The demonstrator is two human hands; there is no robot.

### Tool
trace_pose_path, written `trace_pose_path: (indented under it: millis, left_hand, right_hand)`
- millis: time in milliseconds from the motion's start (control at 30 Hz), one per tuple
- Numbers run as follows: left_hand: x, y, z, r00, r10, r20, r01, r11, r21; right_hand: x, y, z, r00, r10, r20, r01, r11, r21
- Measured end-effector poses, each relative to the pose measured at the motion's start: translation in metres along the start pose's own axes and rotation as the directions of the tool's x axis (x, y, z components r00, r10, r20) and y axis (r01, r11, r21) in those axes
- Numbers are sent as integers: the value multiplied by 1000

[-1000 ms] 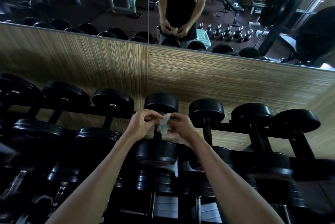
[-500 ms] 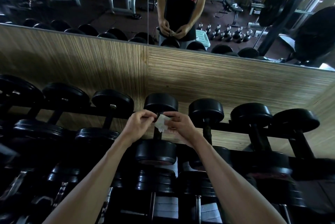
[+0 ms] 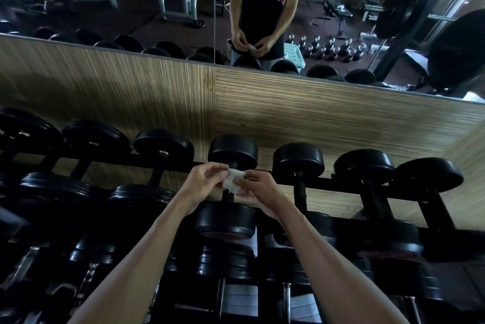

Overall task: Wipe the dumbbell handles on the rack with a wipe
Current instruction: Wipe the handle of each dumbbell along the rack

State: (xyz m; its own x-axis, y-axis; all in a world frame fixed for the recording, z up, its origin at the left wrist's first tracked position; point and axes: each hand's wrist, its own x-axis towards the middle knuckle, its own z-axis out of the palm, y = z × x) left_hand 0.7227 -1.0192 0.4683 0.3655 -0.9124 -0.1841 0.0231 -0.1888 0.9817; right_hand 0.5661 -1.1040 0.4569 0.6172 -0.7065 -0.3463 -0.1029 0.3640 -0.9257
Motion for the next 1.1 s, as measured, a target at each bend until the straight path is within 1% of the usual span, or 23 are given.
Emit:
trace_pose_path:
  millis: [67,133,167,233,300,400,533,633,700,767,833,900,967,1033,1100]
  left_hand:
    - [-1,1,-2,996,-6,84,4,1000,23]
    - [2,-1,-6,992,3,128,-17,994,111]
    - [4,-1,-6,992,15,122,-33,990,139]
    - [6,-1,-7,995,54,83,-66,988,140]
    - [4,0,-6,995,85,49,-90,989,116]
    - [0,1,-6,994,95,57,-97,995,38]
    - [-3,-3,-13,995,31,91,-24,997,-72]
    - [-2,-3,-16,993,-35,108,53,984,-167]
    - [-3,-1,-14,994,-65,86,81,977,-199]
    - [-2,-2,-10,997,-60,40,65,987,-145]
    - [-1,-3,-7,999,-36,17,37,997,-73]
    - [0,-3,-8,1000,-13,-6,13,1000,-26]
    - [2,-2,-12,999,18,-28,-17,1000,14]
    - [2,-3,-17,997,42,-57,-39,998,52]
    - [2,-6,-22,994,61,-95,-56,997,62]
  right_hand:
    - [0,-2,0,1000,-9,-16,9,1000,-14]
    - [-1,-4,1,999,-24,-26,23,1000,-21]
    - [-1,-4,1,999,-37,-27,36,999,-18]
    - [-2,-5,1,997,-74,-31,74,997,7]
    - [-2,-5,1,993,-107,-50,109,993,47]
    - [-2,-2,0,994,-97,-42,102,987,124]
    - [-2,-2,-3,998,-55,18,51,983,176]
    - [-2,-5,-3,999,-27,34,19,978,206]
    - [-1,-5,0,997,-76,-6,77,992,99]
    - [0,-3,3,990,-128,-63,125,991,-39]
    - [5,0,5,988,-132,-82,125,989,-83]
    - [8,4,6,990,-122,-64,120,992,-42]
    - [11,6,8,996,-89,-9,88,996,-26]
    - [14,5,12,997,-45,59,51,993,-102]
    - [20,3,17,996,-33,77,46,982,-181]
